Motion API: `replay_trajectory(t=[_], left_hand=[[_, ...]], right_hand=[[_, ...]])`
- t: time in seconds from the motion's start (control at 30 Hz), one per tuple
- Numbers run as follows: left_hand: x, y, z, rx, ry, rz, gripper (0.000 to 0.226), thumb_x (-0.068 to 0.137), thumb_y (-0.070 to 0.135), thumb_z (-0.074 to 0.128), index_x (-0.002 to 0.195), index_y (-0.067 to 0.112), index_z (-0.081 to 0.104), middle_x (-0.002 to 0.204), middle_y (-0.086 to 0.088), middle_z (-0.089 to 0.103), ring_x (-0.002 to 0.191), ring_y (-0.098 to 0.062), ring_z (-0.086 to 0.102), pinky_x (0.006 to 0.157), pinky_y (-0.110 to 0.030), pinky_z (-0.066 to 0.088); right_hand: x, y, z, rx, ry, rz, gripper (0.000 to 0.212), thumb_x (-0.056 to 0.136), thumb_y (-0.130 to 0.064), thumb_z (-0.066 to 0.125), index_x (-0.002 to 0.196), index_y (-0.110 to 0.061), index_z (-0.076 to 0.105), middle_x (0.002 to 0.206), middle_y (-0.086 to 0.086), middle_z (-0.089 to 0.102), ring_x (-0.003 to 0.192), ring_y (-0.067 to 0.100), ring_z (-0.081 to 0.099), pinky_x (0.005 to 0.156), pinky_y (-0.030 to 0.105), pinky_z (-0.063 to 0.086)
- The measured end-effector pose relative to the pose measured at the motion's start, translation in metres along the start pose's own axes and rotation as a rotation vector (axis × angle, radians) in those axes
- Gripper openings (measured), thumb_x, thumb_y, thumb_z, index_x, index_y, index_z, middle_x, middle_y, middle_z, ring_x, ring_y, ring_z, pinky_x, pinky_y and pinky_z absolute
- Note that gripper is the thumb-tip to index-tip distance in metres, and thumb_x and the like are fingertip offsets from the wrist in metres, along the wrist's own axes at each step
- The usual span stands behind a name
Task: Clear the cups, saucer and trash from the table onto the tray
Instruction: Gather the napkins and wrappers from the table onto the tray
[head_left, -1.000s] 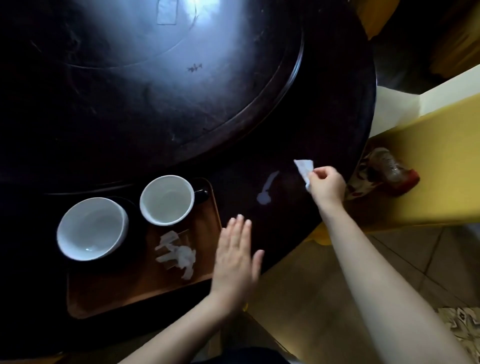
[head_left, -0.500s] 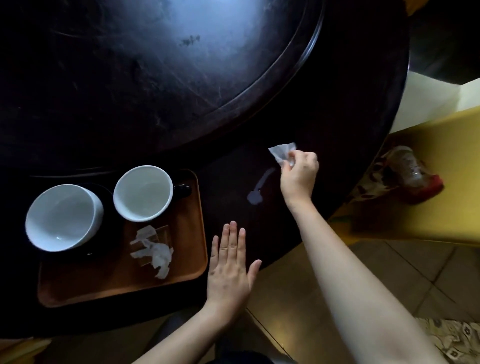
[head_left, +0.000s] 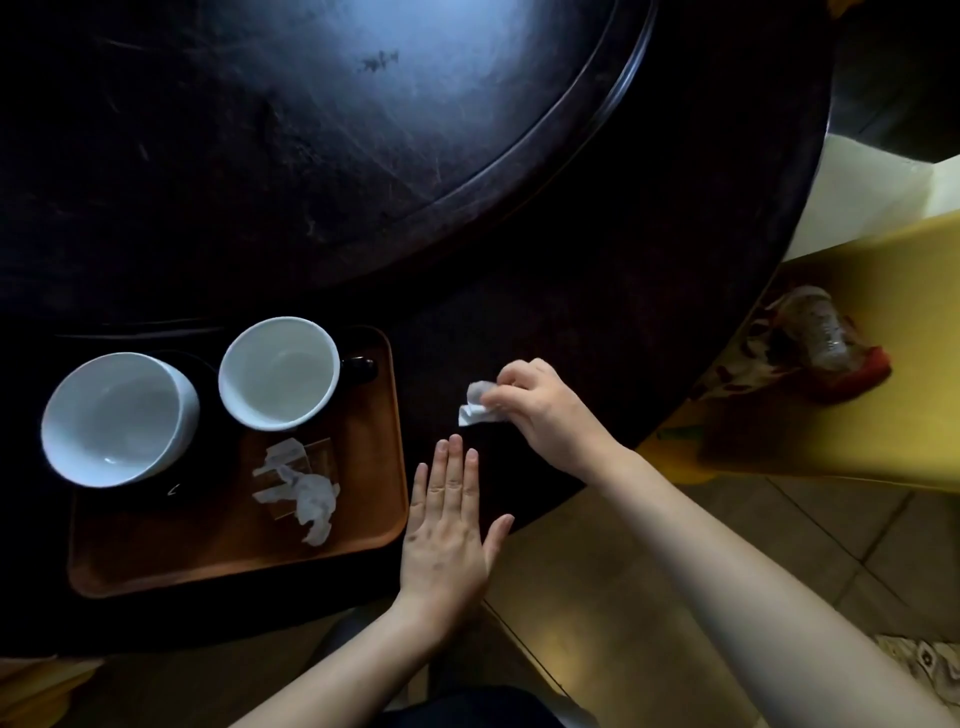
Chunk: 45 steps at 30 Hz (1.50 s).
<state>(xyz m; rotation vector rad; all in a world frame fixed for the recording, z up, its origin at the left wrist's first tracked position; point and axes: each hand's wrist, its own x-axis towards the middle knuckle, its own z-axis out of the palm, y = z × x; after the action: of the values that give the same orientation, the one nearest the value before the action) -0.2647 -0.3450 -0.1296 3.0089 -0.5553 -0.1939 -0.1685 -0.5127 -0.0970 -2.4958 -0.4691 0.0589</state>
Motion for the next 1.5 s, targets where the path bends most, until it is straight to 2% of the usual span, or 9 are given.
replay_trajectory(t=[0.4, 0.53, 0.6, 0.67, 0.9, 1.07, 1.17, 1.37, 1.5], left_hand=[[0.001, 0.001, -0.001, 0.016, -0.015, -0.007, 0.073, 0.093, 0.053, 0.016, 0.144, 0.001, 0.019, 0.155, -0.018, 0.001, 0.143, -0.029, 0.014, 0.116, -0.042, 0.011], [0.000, 0.001, 0.000, 0.022, -0.021, -0.002, 0.074, 0.092, 0.053, 0.017, 0.144, 0.001, 0.020, 0.155, -0.018, 0.001, 0.143, -0.029, 0.013, 0.115, -0.042, 0.011], [0.000, 0.002, 0.001, 0.021, -0.023, -0.001, 0.074, 0.092, 0.053, 0.020, 0.144, 0.000, 0.020, 0.155, -0.018, 0.001, 0.143, -0.029, 0.013, 0.115, -0.042, 0.010], [0.001, 0.002, 0.001, 0.021, -0.020, -0.001, 0.074, 0.092, 0.053, 0.019, 0.144, 0.001, 0.019, 0.155, -0.017, 0.001, 0.143, -0.029, 0.012, 0.115, -0.042, 0.011], [0.001, 0.002, 0.002, 0.001, -0.017, -0.008, 0.073, 0.093, 0.053, 0.013, 0.145, 0.002, 0.016, 0.155, -0.017, 0.000, 0.143, -0.029, 0.012, 0.113, -0.044, 0.015], [0.001, 0.002, 0.002, 0.018, -0.025, -0.009, 0.073, 0.093, 0.052, 0.012, 0.145, 0.002, 0.017, 0.155, -0.017, 0.000, 0.143, -0.029, 0.012, 0.114, -0.043, 0.015], [0.001, 0.001, 0.001, 0.022, -0.023, -0.008, 0.072, 0.093, 0.052, 0.011, 0.145, 0.002, 0.016, 0.155, -0.017, 0.000, 0.143, -0.029, 0.013, 0.115, -0.043, 0.012], [0.000, 0.002, 0.001, 0.033, -0.020, -0.001, 0.073, 0.093, 0.053, 0.013, 0.145, 0.002, 0.015, 0.155, -0.017, 0.001, 0.143, -0.029, 0.013, 0.116, -0.042, 0.010], [0.000, 0.001, 0.001, 0.034, -0.020, 0.003, 0.073, 0.093, 0.053, 0.014, 0.145, 0.002, 0.015, 0.155, -0.017, 0.001, 0.143, -0.029, 0.013, 0.116, -0.043, 0.010]], right_hand=[[-0.035, 0.012, -0.028, 0.078, -0.059, 0.097, 0.012, 0.082, 0.000, 0.059, 0.085, -0.006, 0.068, 0.091, 0.006, 0.062, 0.084, 0.018, 0.057, 0.072, 0.024, 0.051], [-0.016, 0.008, -0.048, 0.838, 0.088, 0.743, 0.015, 0.088, -0.006, 0.053, 0.087, -0.010, 0.067, 0.076, -0.002, 0.059, 0.066, 0.003, 0.056, 0.065, 0.015, 0.045], [-0.015, 0.009, -0.059, 1.209, 0.055, 0.836, 0.009, 0.086, -0.012, 0.058, 0.090, -0.011, 0.066, 0.074, 0.000, 0.059, 0.066, 0.006, 0.056, 0.062, 0.016, 0.047], [-0.017, 0.007, -0.063, 1.264, 0.002, 0.816, 0.020, 0.076, -0.018, 0.068, 0.095, -0.014, 0.065, 0.077, -0.004, 0.064, 0.073, 0.006, 0.060, 0.064, 0.015, 0.050], [-0.019, -0.007, -0.053, 0.962, -0.047, 0.736, 0.012, 0.086, -0.005, 0.058, 0.094, -0.012, 0.063, 0.088, 0.004, 0.066, 0.081, 0.012, 0.066, 0.072, 0.021, 0.056], [-0.028, 0.002, -0.028, -0.048, 0.159, 0.461, 0.014, 0.082, -0.006, 0.060, 0.093, -0.007, 0.068, 0.098, 0.009, 0.063, 0.092, 0.025, 0.055, 0.080, 0.035, 0.050], [-0.034, -0.005, -0.018, -0.084, 0.270, 0.376, 0.018, 0.086, -0.007, 0.053, 0.098, -0.005, 0.065, 0.093, 0.012, 0.060, 0.087, 0.025, 0.057, 0.071, 0.035, 0.055], [-0.050, -0.016, 0.008, -0.249, 0.115, 0.224, 0.035, 0.079, -0.021, 0.068, 0.112, -0.010, 0.062, 0.106, 0.012, 0.061, 0.097, 0.025, 0.056, 0.079, 0.036, 0.053], [-0.073, -0.016, 0.014, -0.194, 0.130, 0.084, 0.020, 0.087, -0.012, 0.056, 0.104, -0.005, 0.067, 0.096, 0.011, 0.064, 0.088, 0.022, 0.058, 0.072, 0.032, 0.056]])
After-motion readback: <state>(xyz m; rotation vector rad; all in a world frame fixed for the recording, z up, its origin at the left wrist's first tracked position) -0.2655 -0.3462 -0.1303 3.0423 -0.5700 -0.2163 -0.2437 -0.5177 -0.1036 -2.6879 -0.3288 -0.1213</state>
